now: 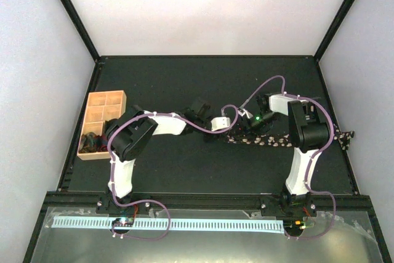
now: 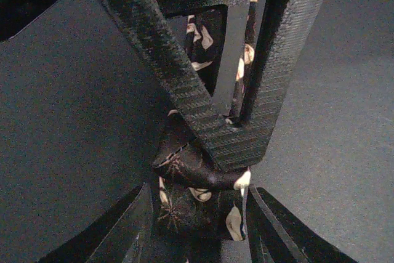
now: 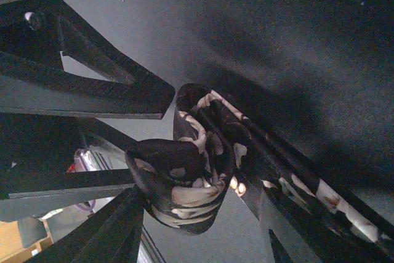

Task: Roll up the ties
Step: Roll the tie at the center of the board.

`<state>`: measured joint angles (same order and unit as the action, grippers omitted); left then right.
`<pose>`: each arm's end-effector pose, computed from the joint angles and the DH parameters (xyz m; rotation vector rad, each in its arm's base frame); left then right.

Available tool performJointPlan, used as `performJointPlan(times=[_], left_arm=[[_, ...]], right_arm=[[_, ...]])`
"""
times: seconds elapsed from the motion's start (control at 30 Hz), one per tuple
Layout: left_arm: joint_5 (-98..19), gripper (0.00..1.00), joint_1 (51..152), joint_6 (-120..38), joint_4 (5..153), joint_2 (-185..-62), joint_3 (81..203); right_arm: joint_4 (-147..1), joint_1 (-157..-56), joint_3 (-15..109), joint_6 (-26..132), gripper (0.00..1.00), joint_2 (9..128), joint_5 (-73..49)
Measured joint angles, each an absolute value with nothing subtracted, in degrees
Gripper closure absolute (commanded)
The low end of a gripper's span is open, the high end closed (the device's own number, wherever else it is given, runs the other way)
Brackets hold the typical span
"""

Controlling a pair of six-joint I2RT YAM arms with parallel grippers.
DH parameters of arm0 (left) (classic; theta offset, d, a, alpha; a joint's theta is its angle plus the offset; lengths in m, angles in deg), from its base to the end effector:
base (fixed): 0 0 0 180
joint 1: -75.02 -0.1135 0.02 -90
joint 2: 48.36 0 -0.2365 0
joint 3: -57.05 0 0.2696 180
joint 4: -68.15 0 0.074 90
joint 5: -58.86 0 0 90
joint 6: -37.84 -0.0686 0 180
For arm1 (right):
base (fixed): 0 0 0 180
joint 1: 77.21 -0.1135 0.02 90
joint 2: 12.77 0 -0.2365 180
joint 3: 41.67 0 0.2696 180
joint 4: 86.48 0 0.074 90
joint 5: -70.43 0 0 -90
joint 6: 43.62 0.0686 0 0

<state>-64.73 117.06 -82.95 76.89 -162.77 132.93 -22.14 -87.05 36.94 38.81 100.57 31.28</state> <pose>0.2847 -0.3079 0.0646 1.6131 1.7209 -0.7934 0.3030 0.1066 0.0612 0.3072 -2.6774 -1.2757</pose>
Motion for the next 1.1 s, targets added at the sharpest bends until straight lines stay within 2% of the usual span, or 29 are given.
performJointPlan(times=[0.17, 0.27, 0.3, 0.57, 0.7, 0.93, 1.03, 1.1], left_arm=[[-65.86, 0.57, 117.10, -82.51, 76.56, -162.77, 132.93], [-66.34, 0.61, 117.17, -82.08, 76.58, -162.77, 133.02], [-66.34, 0.63, 117.23, -81.97, 76.58, -162.77, 133.15], [-66.34, 0.66, 117.63, -81.86, 76.54, -162.77, 133.63], [-66.34, 0.67, 118.02, -81.84, 76.49, -162.85, 133.63], [-66.30, 0.67, 118.65, -81.81, 76.54, -163.81, 133.66], [-66.21, 0.66, 118.70, -81.75, 76.54, -164.21, 133.66], [-66.12, 0.66, 118.72, -81.64, 76.58, -164.32, 133.68]], right_arm=[[-22.12, -87.01, 36.53, 38.81, 0.45, 100.42, 31.15], [-21.90, -86.68, 36.53, 38.74, 0.32, 100.42, 31.20], [-21.68, -86.51, 36.55, 38.81, 0.31, 100.35, 31.41], [-20.33, -84.84, 36.24, 38.83, 0.31, 97.12, 31.65], [-20.29, -84.56, 35.89, 39.07, 0.39, 96.13, 31.79], [-20.88, -84.56, 36.00, 40.71, 0.64, 96.64, 30.93], [-20.92, -84.58, 36.00, 40.80, 0.70, 97.23, 30.02], [-21.05, -84.58, 36.00, 40.65, 0.71, 97.40, 29.49]])
